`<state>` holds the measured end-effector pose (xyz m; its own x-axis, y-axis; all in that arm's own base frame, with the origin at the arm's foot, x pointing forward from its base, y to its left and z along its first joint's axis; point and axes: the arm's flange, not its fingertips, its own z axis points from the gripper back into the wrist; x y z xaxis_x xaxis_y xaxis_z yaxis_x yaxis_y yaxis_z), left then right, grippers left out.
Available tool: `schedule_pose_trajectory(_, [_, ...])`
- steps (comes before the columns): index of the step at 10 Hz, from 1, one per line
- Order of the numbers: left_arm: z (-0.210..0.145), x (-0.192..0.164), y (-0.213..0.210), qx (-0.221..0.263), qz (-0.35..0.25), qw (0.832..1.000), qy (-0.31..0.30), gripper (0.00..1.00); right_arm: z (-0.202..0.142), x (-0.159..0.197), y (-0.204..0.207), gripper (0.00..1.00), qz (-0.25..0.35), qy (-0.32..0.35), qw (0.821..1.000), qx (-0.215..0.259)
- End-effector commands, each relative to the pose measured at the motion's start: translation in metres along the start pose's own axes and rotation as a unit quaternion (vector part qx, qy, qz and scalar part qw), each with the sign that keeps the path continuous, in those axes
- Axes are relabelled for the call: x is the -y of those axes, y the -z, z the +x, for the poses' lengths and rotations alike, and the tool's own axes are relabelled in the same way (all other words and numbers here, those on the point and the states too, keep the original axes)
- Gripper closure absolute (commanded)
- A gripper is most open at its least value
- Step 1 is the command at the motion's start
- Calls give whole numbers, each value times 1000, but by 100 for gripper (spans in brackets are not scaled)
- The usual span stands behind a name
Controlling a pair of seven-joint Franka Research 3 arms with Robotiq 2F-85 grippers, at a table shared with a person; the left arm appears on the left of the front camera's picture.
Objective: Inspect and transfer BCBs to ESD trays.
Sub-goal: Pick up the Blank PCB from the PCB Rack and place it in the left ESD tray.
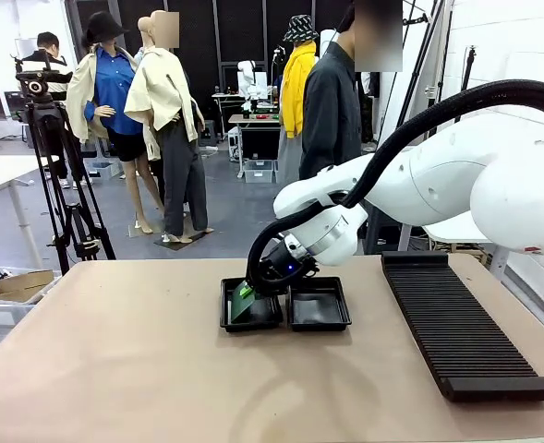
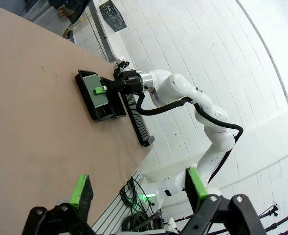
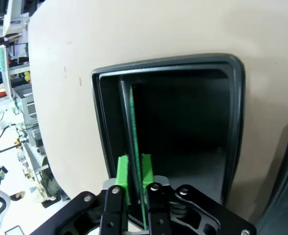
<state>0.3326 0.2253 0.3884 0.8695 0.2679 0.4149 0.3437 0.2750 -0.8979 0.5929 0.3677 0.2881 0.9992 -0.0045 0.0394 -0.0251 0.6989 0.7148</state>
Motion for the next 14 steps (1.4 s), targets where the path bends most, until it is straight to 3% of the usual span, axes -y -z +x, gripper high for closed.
schedule_pose_trajectory(1, [0, 2, -2, 2, 3, 1000, -3, 0, -12, -15, -9, 60, -35, 19, 999, 6])
schedule_pose_trajectory(4, [0, 2, -2, 2, 3, 1000, -3, 0, -24, -41, -22, 6, -90, 38, 995, 12])
schedule_pose_trajectory(5, [0, 2, -2, 2, 3, 1000, -3, 0, -27, -47, -26, 0, -113, 48, 992, 14])
schedule_pose_trajectory(9, [0, 2, -2, 2, 3, 1000, -3, 0, -31, -64, -41, 0, -185, 52, 981, 10])
schedule_pose_trajectory(14, [0, 2, -2, 2, 3, 1000, -3, 0, -30, -57, -41, 0, -170, 44, 984, 11])
